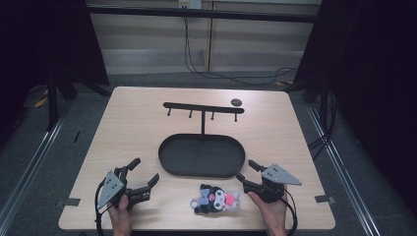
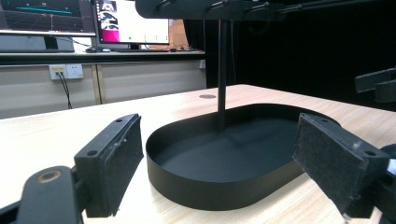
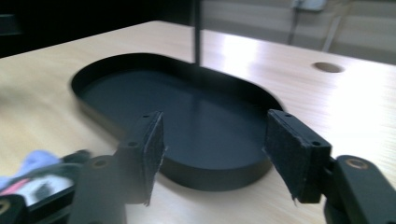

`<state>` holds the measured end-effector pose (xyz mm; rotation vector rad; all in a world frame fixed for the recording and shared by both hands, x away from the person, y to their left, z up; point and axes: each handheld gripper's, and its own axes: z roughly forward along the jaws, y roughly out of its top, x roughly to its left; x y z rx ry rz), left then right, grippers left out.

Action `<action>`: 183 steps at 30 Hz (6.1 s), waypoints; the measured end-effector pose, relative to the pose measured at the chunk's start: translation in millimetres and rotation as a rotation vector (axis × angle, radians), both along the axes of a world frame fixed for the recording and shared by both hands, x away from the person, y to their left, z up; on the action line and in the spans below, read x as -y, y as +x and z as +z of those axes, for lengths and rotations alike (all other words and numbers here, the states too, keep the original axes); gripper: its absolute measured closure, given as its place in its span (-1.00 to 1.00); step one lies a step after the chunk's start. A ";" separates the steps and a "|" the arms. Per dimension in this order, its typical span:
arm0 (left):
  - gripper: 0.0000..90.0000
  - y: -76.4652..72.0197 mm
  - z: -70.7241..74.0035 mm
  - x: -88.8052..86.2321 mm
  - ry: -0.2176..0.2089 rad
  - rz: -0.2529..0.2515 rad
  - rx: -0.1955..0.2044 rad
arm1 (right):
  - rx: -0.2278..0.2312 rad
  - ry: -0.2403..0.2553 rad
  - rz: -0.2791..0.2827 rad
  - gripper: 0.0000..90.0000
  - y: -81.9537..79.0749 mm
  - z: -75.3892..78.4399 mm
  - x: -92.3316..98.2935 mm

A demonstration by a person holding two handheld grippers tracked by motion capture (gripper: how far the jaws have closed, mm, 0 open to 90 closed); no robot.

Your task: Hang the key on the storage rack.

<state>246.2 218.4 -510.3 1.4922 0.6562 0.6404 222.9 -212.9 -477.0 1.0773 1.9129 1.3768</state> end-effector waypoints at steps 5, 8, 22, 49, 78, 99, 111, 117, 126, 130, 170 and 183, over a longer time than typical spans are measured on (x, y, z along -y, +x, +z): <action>-0.66 0.1 0.0 -0.1 0.001 -0.001 0.001 | -0.032 -0.028 0.053 0.02 2.0 7.6 -10.4; -0.66 0.1 0.0 -0.1 0.002 -0.001 0.001 | -0.051 -0.043 0.108 0.15 4.6 15.3 -19.1; -0.66 0.1 0.0 -0.1 0.002 -0.001 0.001 | -0.200 -0.121 0.286 0.20 19.2 30.8 -51.3; -0.66 0.2 0.1 -0.1 0.002 -0.001 0.001 | -0.613 -0.398 0.721 0.57 59.2 23.5 -125.3; -0.66 0.2 0.0 -0.2 0.002 -0.002 0.002 | -0.748 -0.597 0.835 0.62 66.9 5.1 -145.5; -0.66 0.0 0.0 0.0 -0.001 -0.003 -0.001 | -0.790 -0.589 0.766 0.91 71.2 10.1 -127.8; -0.66 0.0 0.0 -0.1 0.000 -0.003 -0.001 | -0.793 -0.660 0.763 0.89 73.7 10.8 -128.4; -0.66 0.0 0.0 0.0 -0.001 -0.003 -0.001 | -0.817 -0.682 0.763 0.90 73.5 8.3 -131.6; -0.66 0.0 0.0 -0.1 0.000 -0.003 -0.001 | -0.797 -0.650 0.758 0.93 75.6 24.8 -124.4; -0.66 0.0 0.0 -0.1 -0.001 -0.003 -0.001 | -0.777 -0.636 0.743 0.93 75.9 39.1 -116.9; -0.66 0.0 0.0 -0.1 0.000 -0.003 -0.001 | -0.693 -0.658 0.725 0.94 85.4 135.8 -101.8; -0.66 0.0 0.0 -0.1 0.000 -0.004 -0.001 | -0.674 -0.696 0.710 0.94 90.8 163.0 -103.5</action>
